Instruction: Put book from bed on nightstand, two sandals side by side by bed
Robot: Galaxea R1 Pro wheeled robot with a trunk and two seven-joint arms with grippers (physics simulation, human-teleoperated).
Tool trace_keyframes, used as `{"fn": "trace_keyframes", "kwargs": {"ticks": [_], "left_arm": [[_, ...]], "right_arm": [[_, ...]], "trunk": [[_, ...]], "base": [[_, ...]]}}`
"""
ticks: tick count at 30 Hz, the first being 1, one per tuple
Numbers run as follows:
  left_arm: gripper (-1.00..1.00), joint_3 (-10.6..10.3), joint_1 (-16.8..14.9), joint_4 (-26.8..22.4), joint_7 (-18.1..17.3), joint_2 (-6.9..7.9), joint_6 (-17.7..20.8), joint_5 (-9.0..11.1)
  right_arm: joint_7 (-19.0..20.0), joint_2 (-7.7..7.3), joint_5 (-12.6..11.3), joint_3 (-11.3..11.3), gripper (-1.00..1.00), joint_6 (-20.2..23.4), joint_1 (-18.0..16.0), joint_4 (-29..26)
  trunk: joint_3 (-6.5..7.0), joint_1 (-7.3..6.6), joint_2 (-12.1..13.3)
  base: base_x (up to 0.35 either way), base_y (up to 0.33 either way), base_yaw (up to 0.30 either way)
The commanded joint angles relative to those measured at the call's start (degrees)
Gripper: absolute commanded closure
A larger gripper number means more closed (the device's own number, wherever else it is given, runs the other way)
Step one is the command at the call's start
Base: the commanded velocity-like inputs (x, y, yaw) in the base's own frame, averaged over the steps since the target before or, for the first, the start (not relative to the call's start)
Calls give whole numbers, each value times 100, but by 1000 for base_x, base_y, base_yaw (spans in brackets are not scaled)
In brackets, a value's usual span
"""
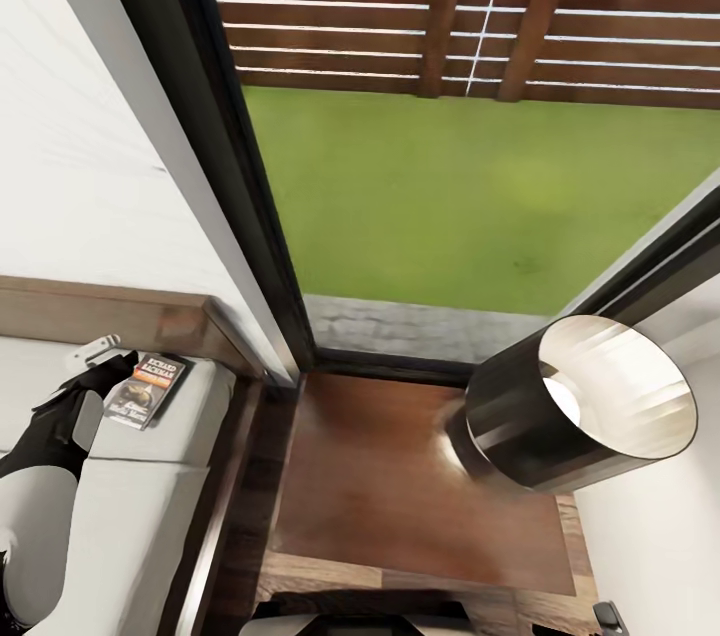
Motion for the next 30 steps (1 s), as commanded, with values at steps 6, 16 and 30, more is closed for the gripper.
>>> {"fn": "trace_keyframes", "kwargs": {"ticks": [6,16,30], "left_arm": [[-100,11,-2,-7,7,-2,28,56],[-100,22,-2,-7,7,6,30,56],[-100,40,-2,-11,-2,288,40,81]], "right_arm": [[19,0,-44,30,-100,62,-2,2],[19,-3,-44,30,-100,66,-2,2],[19,-3,-44,31,-100,65,-2,2]], "trunk": [[-6,2,-8],[-77,2,-8],[-200,2,-8]], "base": [[0,0,0],[0,0,0],[0,0,0]]}}
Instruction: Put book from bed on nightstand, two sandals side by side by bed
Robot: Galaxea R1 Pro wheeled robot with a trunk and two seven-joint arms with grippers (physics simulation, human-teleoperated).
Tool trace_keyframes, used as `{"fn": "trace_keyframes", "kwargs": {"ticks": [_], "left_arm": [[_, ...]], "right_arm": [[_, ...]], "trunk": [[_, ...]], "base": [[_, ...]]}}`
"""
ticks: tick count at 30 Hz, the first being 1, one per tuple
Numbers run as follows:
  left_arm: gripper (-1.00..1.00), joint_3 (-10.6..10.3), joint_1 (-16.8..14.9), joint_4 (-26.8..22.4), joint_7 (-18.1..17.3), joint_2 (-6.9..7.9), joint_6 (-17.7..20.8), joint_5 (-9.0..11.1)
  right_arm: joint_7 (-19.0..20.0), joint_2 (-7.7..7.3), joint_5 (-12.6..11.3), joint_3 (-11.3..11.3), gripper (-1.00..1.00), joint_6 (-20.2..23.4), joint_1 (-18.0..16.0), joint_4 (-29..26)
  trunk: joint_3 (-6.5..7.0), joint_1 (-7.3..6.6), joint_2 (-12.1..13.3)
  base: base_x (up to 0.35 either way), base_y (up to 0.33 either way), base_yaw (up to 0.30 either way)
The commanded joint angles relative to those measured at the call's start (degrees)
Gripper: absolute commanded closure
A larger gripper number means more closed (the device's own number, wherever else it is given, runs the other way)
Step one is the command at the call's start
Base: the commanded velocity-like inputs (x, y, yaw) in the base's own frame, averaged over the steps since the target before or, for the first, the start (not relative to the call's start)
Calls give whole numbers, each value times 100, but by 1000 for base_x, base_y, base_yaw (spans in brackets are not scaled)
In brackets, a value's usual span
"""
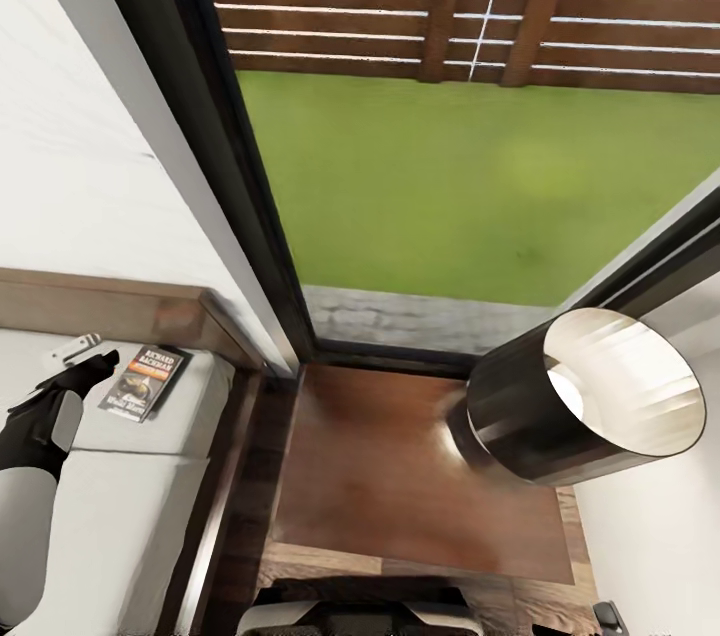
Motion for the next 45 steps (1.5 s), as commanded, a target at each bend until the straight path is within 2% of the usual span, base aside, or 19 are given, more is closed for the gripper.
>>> {"fn": "trace_keyframes", "kwargs": {"ticks": [1,45], "left_arm": [[-100,5,-2,-10,7,6,37,59],[-100,6,-2,-4,6,17,40,59]], "right_arm": [[19,-1,-44,30,-100,60,-2,2],[20,-1,-44,29,-100,58,-2,2]], "trunk": [[-14,2,-6],[-402,2,-6]], "base": [[0,0,0],[0,0,0]]}}
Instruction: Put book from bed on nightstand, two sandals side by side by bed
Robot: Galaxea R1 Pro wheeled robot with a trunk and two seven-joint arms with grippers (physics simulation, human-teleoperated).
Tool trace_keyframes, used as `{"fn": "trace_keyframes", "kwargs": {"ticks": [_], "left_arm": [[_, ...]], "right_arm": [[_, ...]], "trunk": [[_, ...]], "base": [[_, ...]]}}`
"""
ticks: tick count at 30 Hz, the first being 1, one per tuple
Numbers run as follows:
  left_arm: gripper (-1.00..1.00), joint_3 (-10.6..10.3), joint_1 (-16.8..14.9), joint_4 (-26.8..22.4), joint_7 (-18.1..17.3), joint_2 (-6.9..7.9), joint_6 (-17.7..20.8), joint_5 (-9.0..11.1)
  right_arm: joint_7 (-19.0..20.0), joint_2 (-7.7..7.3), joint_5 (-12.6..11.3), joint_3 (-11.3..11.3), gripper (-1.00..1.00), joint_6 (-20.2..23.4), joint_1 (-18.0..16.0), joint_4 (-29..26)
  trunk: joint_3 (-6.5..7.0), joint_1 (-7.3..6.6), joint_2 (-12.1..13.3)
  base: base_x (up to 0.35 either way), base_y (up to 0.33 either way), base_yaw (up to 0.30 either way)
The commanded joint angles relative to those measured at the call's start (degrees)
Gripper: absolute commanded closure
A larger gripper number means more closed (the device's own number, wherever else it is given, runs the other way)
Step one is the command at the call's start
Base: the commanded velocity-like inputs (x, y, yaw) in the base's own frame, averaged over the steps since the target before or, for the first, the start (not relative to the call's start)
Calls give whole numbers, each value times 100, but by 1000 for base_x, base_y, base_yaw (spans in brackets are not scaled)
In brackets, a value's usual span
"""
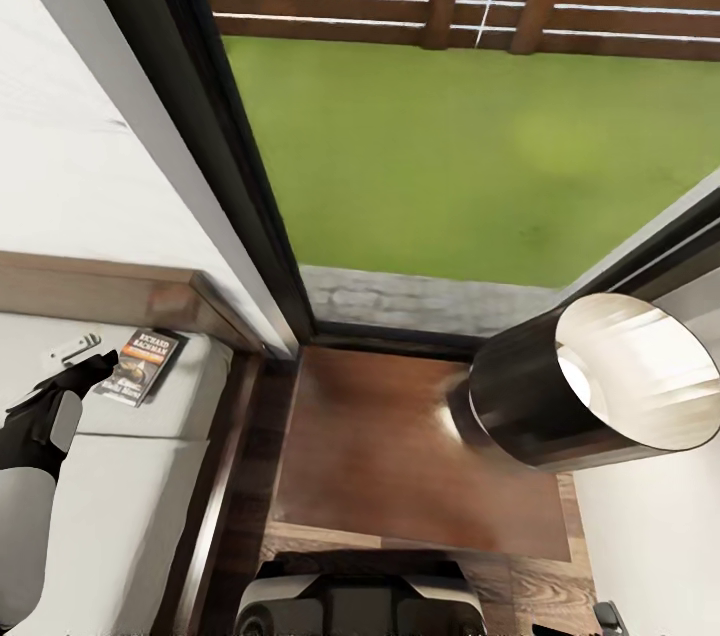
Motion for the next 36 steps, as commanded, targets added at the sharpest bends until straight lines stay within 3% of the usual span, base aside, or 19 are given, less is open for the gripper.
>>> {"fn": "trace_keyframes", "kwargs": {"ticks": [1,16,24,27,33,36], "left_arm": [[-100,4,-1,-9,7,-1,35,57],[-100,11,-1,-21,7,15,35,60],[-100,36,-1,-472,-1,141,173,91],[-100,180,-1,-867,4,224,574,311],[-100,296,-1,-1101,31,393,865,707],[-100,306,-1,-1099,32,396,869,724]], "right_arm": [[19,-3,-44,29,-100,59,-2,2],[19,-3,-44,29,-100,64,-2,2],[19,-3,-44,30,-100,62,-2,2],[19,-2,-44,29,-100,64,-2,2],[19,-5,-44,28,-100,60,-2,6],[19,-7,-44,28,-100,62,-2,6]], "trunk": [[-14,2,-6],[-146,2,-6],[-217,2,-6],[-243,2,-6],[-296,2,-6],[-323,2,-6]], "base": [[0,0,0],[0,0,0],[0,0,0],[0,0,0],[0,0,0],[0,0,0]]}}
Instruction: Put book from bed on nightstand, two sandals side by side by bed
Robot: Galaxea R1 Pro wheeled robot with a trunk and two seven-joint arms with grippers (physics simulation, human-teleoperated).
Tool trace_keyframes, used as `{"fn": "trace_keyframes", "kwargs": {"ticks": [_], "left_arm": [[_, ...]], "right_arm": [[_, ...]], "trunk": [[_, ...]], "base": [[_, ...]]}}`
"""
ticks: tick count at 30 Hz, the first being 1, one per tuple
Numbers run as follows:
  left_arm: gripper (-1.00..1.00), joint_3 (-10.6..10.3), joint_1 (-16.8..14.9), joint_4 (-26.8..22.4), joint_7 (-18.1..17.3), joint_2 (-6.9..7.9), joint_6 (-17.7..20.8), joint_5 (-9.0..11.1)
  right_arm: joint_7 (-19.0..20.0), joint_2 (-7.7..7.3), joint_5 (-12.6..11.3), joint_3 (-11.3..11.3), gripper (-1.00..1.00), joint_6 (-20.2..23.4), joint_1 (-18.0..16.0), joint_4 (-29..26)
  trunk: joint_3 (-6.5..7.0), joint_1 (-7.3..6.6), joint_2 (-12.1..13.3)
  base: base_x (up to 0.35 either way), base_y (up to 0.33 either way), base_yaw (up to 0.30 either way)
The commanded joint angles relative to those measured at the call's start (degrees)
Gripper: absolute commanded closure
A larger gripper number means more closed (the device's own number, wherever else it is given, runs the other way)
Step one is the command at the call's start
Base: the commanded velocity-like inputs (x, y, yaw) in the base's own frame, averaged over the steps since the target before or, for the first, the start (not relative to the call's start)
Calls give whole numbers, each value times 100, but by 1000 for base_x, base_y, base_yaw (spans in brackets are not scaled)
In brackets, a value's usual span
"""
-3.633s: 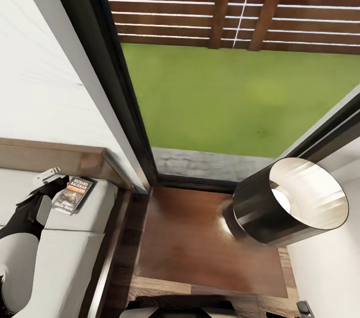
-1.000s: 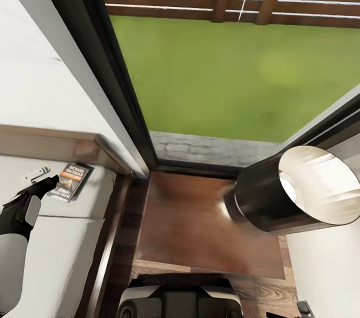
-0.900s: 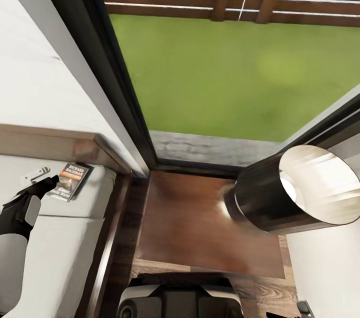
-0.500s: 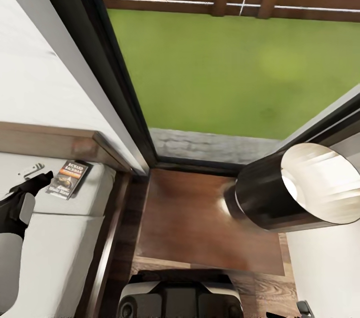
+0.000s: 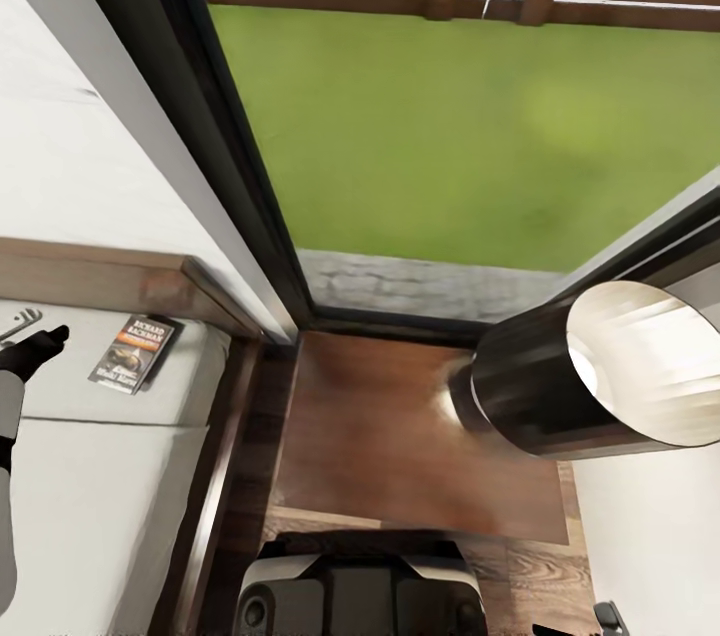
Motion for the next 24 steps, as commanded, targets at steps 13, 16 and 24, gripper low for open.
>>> {"fn": "trace_keyframes", "kwargs": {"ticks": [13,16,24], "left_arm": [[-100,7,-2,28,2,-10,15,71],[-100,2,-2,28,2,-16,11,71],[-100,-28,-2,19,1,-31,10,47]], "right_arm": [[19,-3,-44,29,-100,57,-1,6],[19,-3,-44,29,-100,58,-1,6],[19,-3,-44,29,-100,58,-1,6]], "trunk": [[-120,2,-6],[-146,2,-6],[-205,2,-6]], "base": [[0,0,0],[0,0,0],[0,0,0]]}}
